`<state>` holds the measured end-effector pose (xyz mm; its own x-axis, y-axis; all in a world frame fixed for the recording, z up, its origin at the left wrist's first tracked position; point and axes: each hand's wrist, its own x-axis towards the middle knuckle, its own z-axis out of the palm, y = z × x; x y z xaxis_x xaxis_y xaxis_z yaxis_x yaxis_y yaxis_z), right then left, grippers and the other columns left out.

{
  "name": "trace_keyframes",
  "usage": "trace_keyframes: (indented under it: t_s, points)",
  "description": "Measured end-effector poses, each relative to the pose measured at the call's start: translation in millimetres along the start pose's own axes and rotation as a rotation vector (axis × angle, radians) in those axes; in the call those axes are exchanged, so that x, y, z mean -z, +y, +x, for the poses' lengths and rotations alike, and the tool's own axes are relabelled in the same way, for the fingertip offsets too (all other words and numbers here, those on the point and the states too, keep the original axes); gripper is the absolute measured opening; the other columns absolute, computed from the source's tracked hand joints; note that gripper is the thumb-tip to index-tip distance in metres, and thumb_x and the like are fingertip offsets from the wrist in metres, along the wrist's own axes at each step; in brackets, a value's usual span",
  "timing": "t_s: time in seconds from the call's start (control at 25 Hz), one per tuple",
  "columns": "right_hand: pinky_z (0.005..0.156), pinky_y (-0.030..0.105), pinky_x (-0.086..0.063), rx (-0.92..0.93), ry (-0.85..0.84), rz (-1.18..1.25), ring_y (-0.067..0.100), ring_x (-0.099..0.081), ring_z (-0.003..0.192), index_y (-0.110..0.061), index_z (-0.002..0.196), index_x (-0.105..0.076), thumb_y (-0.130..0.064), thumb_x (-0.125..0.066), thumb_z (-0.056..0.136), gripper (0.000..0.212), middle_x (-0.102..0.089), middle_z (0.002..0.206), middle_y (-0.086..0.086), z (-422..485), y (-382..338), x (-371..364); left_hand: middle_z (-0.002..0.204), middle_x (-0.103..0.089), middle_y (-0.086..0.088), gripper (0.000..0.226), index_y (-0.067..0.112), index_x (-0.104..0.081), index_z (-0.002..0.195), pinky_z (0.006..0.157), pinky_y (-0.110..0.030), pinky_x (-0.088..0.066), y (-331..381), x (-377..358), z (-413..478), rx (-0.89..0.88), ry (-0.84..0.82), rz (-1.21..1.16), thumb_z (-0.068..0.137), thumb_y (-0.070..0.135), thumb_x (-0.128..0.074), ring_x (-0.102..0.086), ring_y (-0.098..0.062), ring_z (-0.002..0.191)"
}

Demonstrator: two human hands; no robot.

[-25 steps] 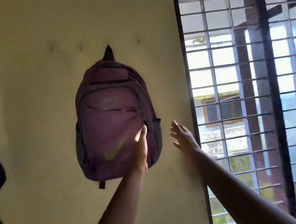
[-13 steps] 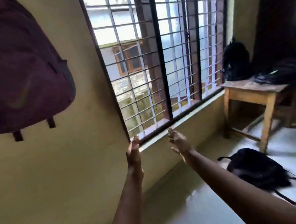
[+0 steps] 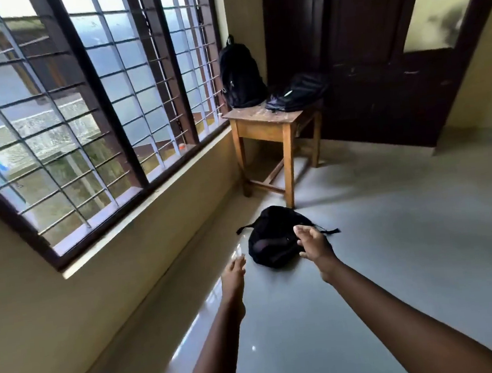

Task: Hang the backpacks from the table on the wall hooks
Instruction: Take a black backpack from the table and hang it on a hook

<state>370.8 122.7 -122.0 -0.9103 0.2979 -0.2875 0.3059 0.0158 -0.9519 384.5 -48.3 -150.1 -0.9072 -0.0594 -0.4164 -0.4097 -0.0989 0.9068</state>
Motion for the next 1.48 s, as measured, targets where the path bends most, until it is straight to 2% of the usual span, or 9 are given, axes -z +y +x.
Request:
trace_keyframes:
  t_s: [0.12,0.4,0.88,1.0,1.08,1.2,1.32,1.4,1.48]
  points:
    - [0.089,0.034,-0.047,0.011,0.002,-0.151,0.016,-0.053,0.093,-0.012,0.11,-0.06,-0.028,-0.052,0.092,0.026,-0.059,0.101,0.003,60,9,45,0.127,-0.059,-0.006,0.022,0.018,-0.061,0.105,0.088,-0.032,-0.034,-9,-56,47,0.065,0.005,0.052,0.093,0.032,-0.049,-0.053,-0.019,0.104]
    - [0.06,0.02,-0.04,-0.108,-0.235,-0.392,0.015,-0.052,0.085,-0.012,0.103,-0.064,-0.022,-0.053,0.091,0.019,-0.057,0.095,0.004,224,12,101,0.129,-0.058,-0.006,0.038,0.013,-0.058,0.122,0.088,-0.033,-0.035,-25,-131,145,0.22,0.103,0.078,0.092,0.034,-0.05,-0.052,-0.021,0.11]
    - [0.067,0.028,-0.045,-0.213,-0.694,-0.914,0.018,-0.055,0.076,-0.013,0.082,-0.066,-0.015,-0.047,0.088,0.02,-0.059,0.082,0.006,589,21,-56,0.119,-0.063,-0.008,0.023,0.016,-0.064,0.102,0.084,-0.031,-0.037,-46,-153,467,0.445,0.341,-0.047,0.095,0.027,-0.046,-0.057,-0.024,0.106]
    - [0.069,0.028,-0.05,-0.23,-0.777,-0.988,0.02,-0.062,0.074,-0.019,0.077,-0.063,-0.014,-0.048,0.086,0.018,-0.064,0.082,0.008,695,103,-114,0.112,-0.066,-0.005,0.016,0.022,-0.063,0.095,0.078,-0.029,-0.036,-101,-157,584,0.524,0.404,-0.035,0.093,0.028,-0.048,-0.058,-0.024,0.104]
    - [0.089,0.035,-0.052,-0.247,-0.831,-1.08,0.025,-0.065,0.094,-0.02,0.089,-0.066,-0.023,-0.054,0.086,0.013,-0.07,0.094,0.009,738,172,-137,0.108,-0.065,-0.004,0.015,0.022,-0.062,0.094,0.077,-0.028,-0.036,-141,-158,641,0.593,0.427,-0.079,0.093,0.026,-0.048,-0.057,-0.02,0.097]
    - [0.106,0.035,-0.038,-0.185,-0.96,-1.241,0.027,-0.048,0.125,-0.014,0.128,-0.05,-0.034,-0.061,0.086,0.048,-0.055,0.132,0.011,797,300,-171,0.107,-0.063,-0.004,0.02,0.016,-0.062,0.103,0.073,-0.028,-0.039,-227,-158,724,0.688,0.444,-0.146,0.094,0.023,-0.045,-0.06,-0.023,0.1]
    - [0.112,0.041,-0.03,-0.145,-1.011,-1.336,0.03,-0.035,0.135,-0.012,0.14,-0.033,-0.044,-0.061,0.082,0.071,-0.039,0.145,0.011,828,396,-193,0.11,-0.062,-0.002,0.027,0.014,-0.06,0.114,0.074,-0.029,-0.041,-291,-152,770,0.76,0.499,-0.271,0.094,0.024,-0.044,-0.062,-0.024,0.109]
    - [0.103,0.04,-0.037,-0.152,-1.094,-1.401,0.031,-0.046,0.125,-0.014,0.115,-0.053,-0.049,-0.058,0.083,0.048,-0.054,0.13,0.013,832,425,-197,0.107,-0.064,-0.001,0.025,0.016,-0.061,0.109,0.087,-0.034,-0.043,-310,-152,774,0.778,0.523,-0.337,0.094,0.025,-0.044,-0.061,-0.023,0.106]
    - [0.082,0.036,-0.041,-0.19,-1.092,-1.241,0.031,-0.056,0.1,-0.019,0.07,-0.048,-0.05,-0.051,0.086,0.035,-0.063,0.094,0.008,825,414,-194,0.097,-0.063,-0.001,0.02,0.015,-0.061,0.103,0.095,-0.037,-0.044,-302,-159,764,0.783,0.556,-0.349,0.093,0.023,-0.046,-0.059,-0.021,0.097]
